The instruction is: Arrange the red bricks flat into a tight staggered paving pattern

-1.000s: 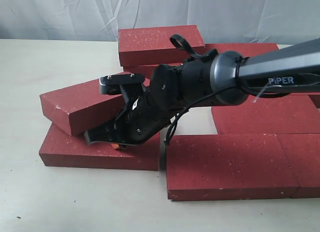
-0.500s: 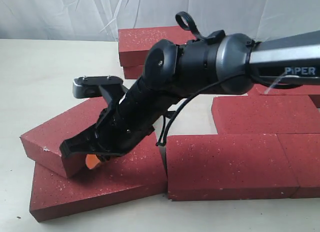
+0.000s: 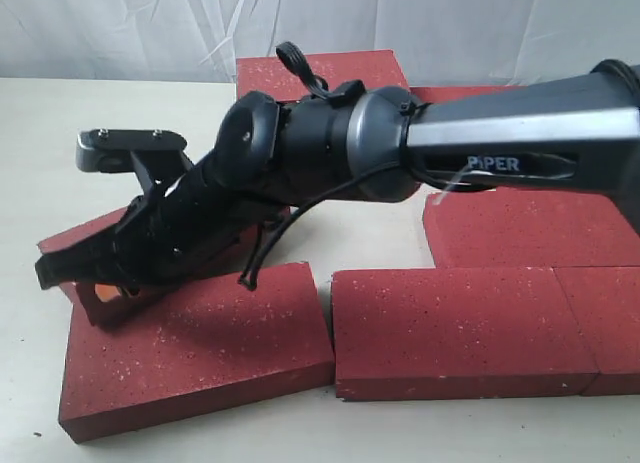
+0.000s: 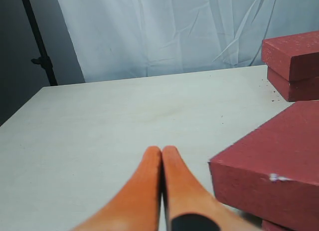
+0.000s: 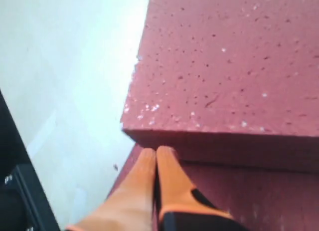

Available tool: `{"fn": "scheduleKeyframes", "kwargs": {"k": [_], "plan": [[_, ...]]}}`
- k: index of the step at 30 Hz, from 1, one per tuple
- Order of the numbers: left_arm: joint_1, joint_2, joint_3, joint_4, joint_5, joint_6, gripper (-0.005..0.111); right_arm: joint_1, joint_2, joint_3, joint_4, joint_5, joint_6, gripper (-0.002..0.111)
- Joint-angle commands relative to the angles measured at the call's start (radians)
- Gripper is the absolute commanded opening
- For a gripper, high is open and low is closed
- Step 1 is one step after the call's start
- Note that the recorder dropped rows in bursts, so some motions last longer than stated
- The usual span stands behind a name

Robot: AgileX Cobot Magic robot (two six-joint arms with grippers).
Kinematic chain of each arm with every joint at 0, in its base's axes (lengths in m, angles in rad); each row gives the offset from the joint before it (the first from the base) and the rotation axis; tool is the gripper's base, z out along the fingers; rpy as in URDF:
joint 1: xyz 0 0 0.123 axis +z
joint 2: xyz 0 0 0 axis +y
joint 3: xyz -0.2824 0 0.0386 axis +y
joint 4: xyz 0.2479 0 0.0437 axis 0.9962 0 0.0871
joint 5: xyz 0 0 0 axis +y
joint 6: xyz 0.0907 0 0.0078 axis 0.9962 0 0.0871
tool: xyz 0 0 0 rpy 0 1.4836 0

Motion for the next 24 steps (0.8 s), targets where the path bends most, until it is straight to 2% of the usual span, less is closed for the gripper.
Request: {"fn": "scheduleKeyframes", "kwargs": {"k": [1,11,17,24], "plan": [[-0.001,-0.004,0.001,0.000,-0.006,-0.005,0.000,0.002,0.075,-0.063,0.037,-0.098,-0.008,-0.001],[-0.001,-0.004,0.001,0.000,-0.006,-0.005,0.000,-0.002,0.169,-0.139,0.056,-0.184,-0.004,-0.001],[-0.001,-0.004,0.001,0.000,-0.006,-0.005,0.000,-0.019,0.169,-0.173,0.048,-0.151,-0.004,-0.001],[-0.001,-0.004,0.001,0.000,-0.006,-0.005,0.000,-0.095,0.167,-0.187,0.051,-0.103,0.021,-0.001]]}}
